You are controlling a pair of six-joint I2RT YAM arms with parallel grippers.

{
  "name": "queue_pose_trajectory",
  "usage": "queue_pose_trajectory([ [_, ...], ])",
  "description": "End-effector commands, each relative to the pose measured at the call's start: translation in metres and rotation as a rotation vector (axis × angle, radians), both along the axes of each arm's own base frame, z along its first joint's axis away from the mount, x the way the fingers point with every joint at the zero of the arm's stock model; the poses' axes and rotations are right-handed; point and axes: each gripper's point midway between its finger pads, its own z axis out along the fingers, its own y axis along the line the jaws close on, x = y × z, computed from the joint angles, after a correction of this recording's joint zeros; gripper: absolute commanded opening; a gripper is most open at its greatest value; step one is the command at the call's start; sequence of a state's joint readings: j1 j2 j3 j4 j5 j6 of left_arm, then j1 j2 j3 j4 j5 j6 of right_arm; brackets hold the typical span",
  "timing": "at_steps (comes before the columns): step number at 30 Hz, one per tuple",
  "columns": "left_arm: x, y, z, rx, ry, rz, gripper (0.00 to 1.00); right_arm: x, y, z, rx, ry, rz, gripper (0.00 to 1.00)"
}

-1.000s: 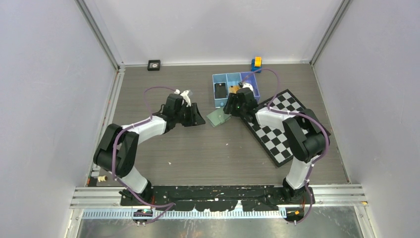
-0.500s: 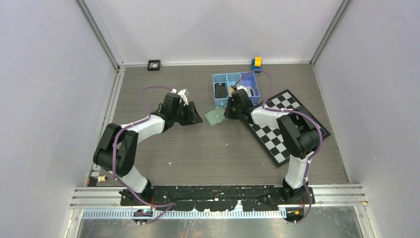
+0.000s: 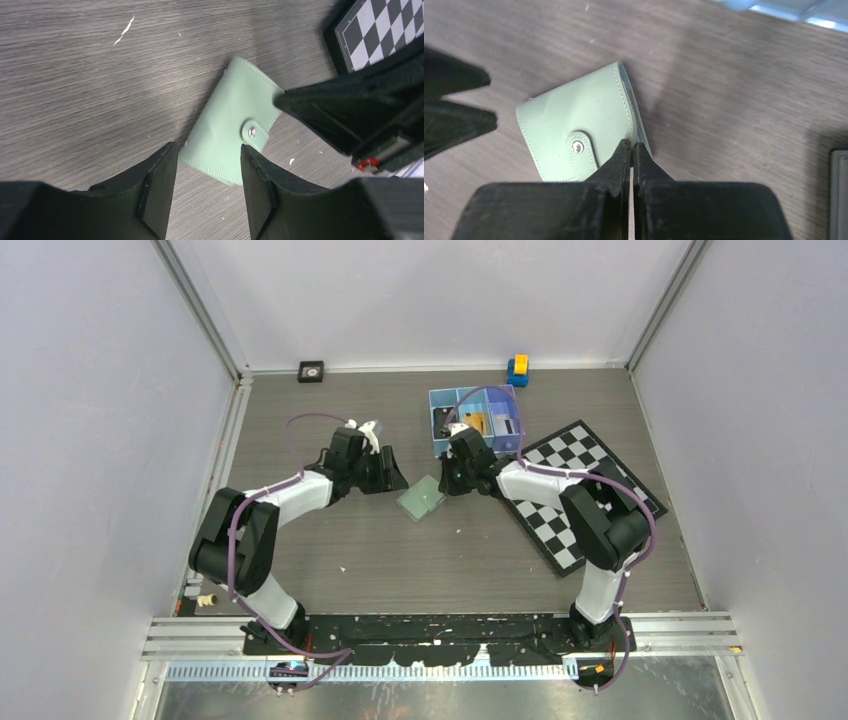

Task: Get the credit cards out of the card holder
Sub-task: Pick up the card holder from the center of the board.

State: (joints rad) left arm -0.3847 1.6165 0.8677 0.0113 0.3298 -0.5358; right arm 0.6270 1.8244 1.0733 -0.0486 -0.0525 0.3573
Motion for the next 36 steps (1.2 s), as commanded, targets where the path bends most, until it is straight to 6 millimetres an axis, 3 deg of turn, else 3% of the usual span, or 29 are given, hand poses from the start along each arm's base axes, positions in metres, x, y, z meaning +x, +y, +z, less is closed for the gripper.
queue_pose_trajectory([
  [1,0.011,0.004,0.009,0.032,-0.035,0.004,0.54,-0.012,0.005,0.028,-0.009,-0.049,0.108,0.01],
  [7,-0.005,-0.016,-0.004,-0.047,0.097,-0.073,0.55,-0.008,0.003,0.034,0.001,-0.078,0.078,0.01],
  [10,-0.011,-0.017,-0.007,-0.035,0.148,-0.096,0.55,-0.005,0.002,0.034,0.007,-0.091,0.056,0.01],
  [14,-0.012,-0.028,-0.007,-0.085,0.16,-0.137,0.55,-0.006,0.004,0.048,0.06,-0.153,0.064,0.01],
  [20,-0.016,-0.051,0.026,-0.284,0.05,-0.242,0.58,-0.019,0.012,0.078,0.181,-0.244,0.127,0.0],
  [27,-0.012,-0.034,0.049,-0.329,-0.06,-0.186,0.59,-0.034,0.022,0.1,0.282,-0.269,0.194,0.0],
  [32,-0.015,-0.026,0.089,-0.453,-0.206,-0.188,0.62,-0.049,0.024,0.133,0.382,-0.305,0.223,0.0],
  [36,-0.021,-0.024,0.103,-0.474,-0.255,-0.191,0.63,-0.065,0.029,0.163,0.481,-0.299,0.268,0.0],
])
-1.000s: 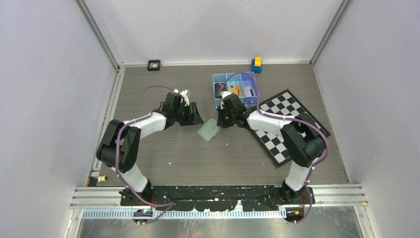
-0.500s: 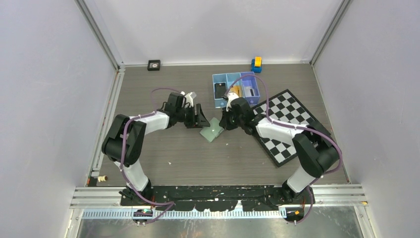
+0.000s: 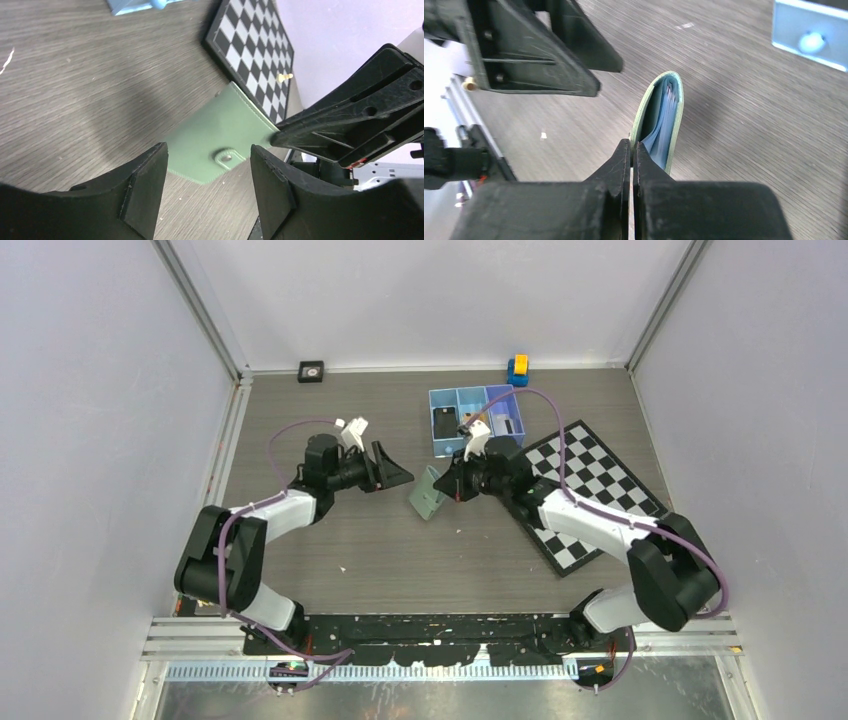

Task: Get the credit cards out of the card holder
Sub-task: Pick up the card holder from the center of the board.

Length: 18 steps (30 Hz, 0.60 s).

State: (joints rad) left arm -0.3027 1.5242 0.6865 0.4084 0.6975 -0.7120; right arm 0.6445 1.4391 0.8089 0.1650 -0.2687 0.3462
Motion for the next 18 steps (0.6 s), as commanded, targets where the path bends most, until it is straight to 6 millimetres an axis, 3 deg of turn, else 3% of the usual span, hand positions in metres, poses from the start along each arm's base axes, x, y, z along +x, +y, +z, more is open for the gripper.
queue_pose_trajectory([
  [1,0.001,-0.004,0.05,-0.1,-0.17,-0.02,0.64,-0.012,0.016,0.071,0.206,-0.088,0.08,0.01],
  [11,-0.017,-0.013,0.087,-0.272,-0.231,-0.102,0.68,-0.03,0.021,0.099,0.301,-0.079,0.158,0.01],
  [18,-0.021,-0.024,0.09,-0.385,-0.149,-0.186,0.68,-0.032,0.013,0.111,0.357,-0.094,0.161,0.0],
])
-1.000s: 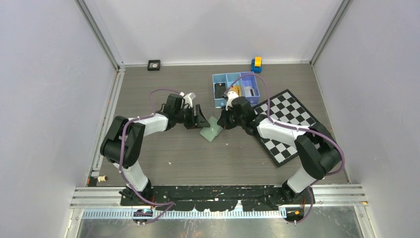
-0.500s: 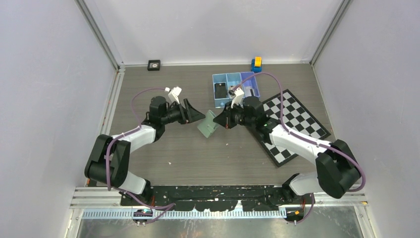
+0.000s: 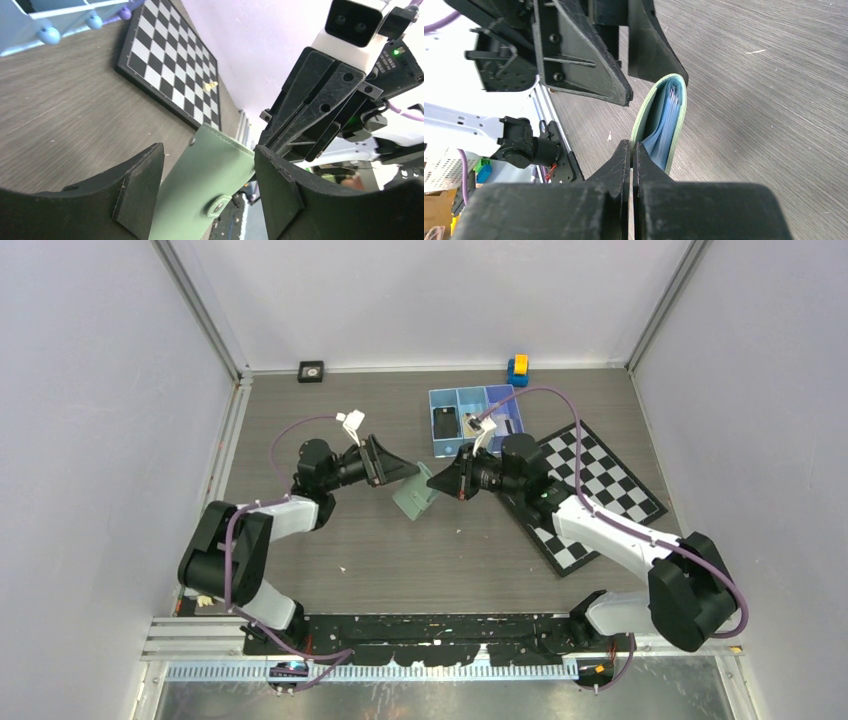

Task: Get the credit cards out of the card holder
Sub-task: Pick up the card holder from the center of the board.

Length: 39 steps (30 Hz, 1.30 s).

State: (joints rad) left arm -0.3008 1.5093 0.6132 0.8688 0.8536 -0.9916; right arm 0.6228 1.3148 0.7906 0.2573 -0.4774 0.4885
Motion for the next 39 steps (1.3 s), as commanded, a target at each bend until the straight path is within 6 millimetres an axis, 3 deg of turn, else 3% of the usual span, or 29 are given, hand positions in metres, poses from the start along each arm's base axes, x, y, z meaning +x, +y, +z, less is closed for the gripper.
queue_pose_trajectory([
  [1,-0.004,-0.008,0.019,-0.115,-0.015,-0.097,0.68,-0.003,-0.002,0.045,0.128,-0.092,0.026,0.01],
  [5,0.0,-0.011,0.009,-0.127,0.044,-0.111,0.68,-0.003,-0.008,0.052,0.165,-0.101,0.025,0.0],
  [11,-0.008,-0.018,0.016,-0.148,0.035,-0.16,0.63,0.015,-0.023,0.047,0.178,-0.063,-0.058,0.0],
  [18,-0.013,-0.025,0.015,-0.136,0.037,-0.197,0.42,0.035,-0.039,0.04,0.204,-0.012,-0.124,0.0],
  [22,-0.013,-0.025,0.016,-0.132,0.03,-0.198,0.35,0.039,-0.041,0.035,0.198,0.004,-0.133,0.0],
  [24,-0.012,-0.025,0.016,-0.127,0.03,-0.195,0.2,0.041,-0.041,0.032,0.191,0.011,-0.138,0.0],
  [29,-0.012,-0.025,0.014,-0.12,0.031,-0.193,0.0,0.048,-0.044,0.022,0.159,0.03,-0.176,0.01],
  [31,-0.01,-0.025,0.01,-0.105,0.035,-0.183,0.0,0.052,-0.047,0.016,0.139,0.045,-0.206,0.09],
  [32,-0.009,-0.025,0.007,-0.092,0.038,-0.172,0.0,0.055,-0.048,0.012,0.129,0.055,-0.223,0.23],
  [33,-0.007,-0.024,0.004,-0.075,0.035,-0.156,0.0,0.058,-0.05,0.007,0.117,0.066,-0.245,0.44],
  [35,-0.004,-0.02,-0.003,-0.029,0.032,-0.111,0.0,0.063,-0.054,-0.003,0.098,0.09,-0.29,0.65],
  [37,0.0,-0.015,-0.009,0.029,0.019,-0.051,0.0,0.067,-0.057,-0.012,0.076,0.115,-0.322,0.78],
  [39,0.003,-0.007,-0.015,0.095,0.01,0.018,0.0,0.067,-0.055,-0.017,0.065,0.129,-0.321,0.82],
])
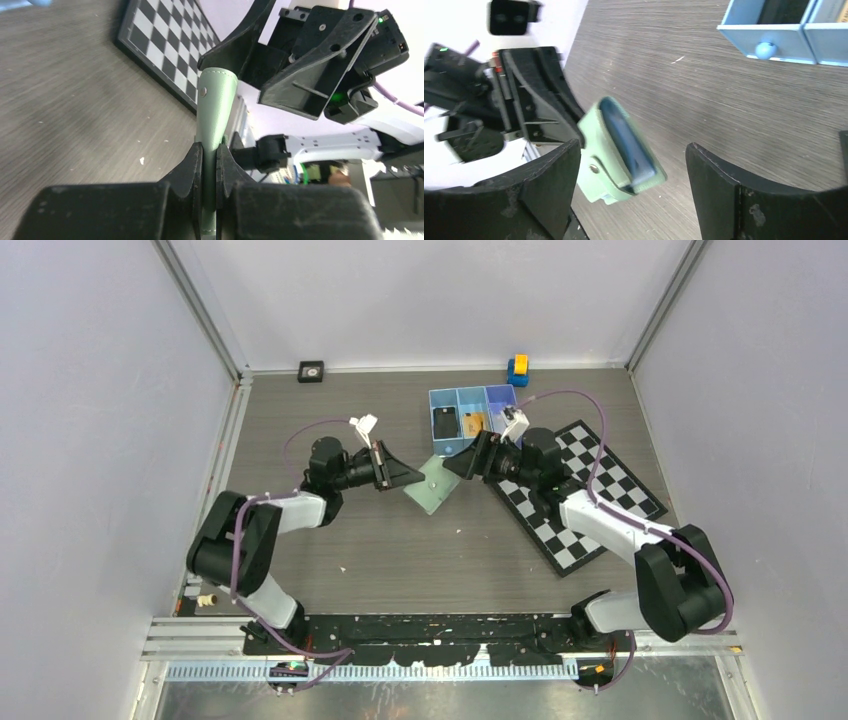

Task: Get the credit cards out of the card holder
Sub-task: Pick up the card holder from the center of the board, then open the card holder at the center of the board.

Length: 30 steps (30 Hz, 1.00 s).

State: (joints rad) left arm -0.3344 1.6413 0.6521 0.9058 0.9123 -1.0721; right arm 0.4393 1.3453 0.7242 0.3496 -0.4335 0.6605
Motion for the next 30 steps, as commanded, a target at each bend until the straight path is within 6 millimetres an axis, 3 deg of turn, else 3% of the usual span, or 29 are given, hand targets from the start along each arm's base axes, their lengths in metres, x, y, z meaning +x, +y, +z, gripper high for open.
queue_pose_trajectory([
  [1,0.008,0.016,0.006,0.146,-0.129,0.13,0.0,0.011,0.002,0.001,-0.03,-0.004,-0.05,0.83],
  [7,0.013,0.033,0.002,0.29,-0.172,0.265,0.0,0.003,0.022,-0.011,-0.148,-0.016,-0.056,0.85],
  [11,0.019,0.041,0.0,0.345,-0.193,0.367,0.0,-0.008,0.047,-0.013,-0.138,-0.023,0.025,0.87],
  [15,0.018,0.041,0.003,0.369,-0.24,0.416,0.0,-0.01,0.064,-0.022,-0.168,-0.019,0.009,0.87],
  [26,0.008,0.026,0.015,0.382,-0.306,0.375,0.0,0.004,0.069,-0.041,-0.16,0.019,-0.119,0.8],
  [30,0.006,0.031,0.019,0.386,-0.329,0.399,0.0,0.015,0.057,-0.049,-0.216,0.021,-0.201,0.63],
])
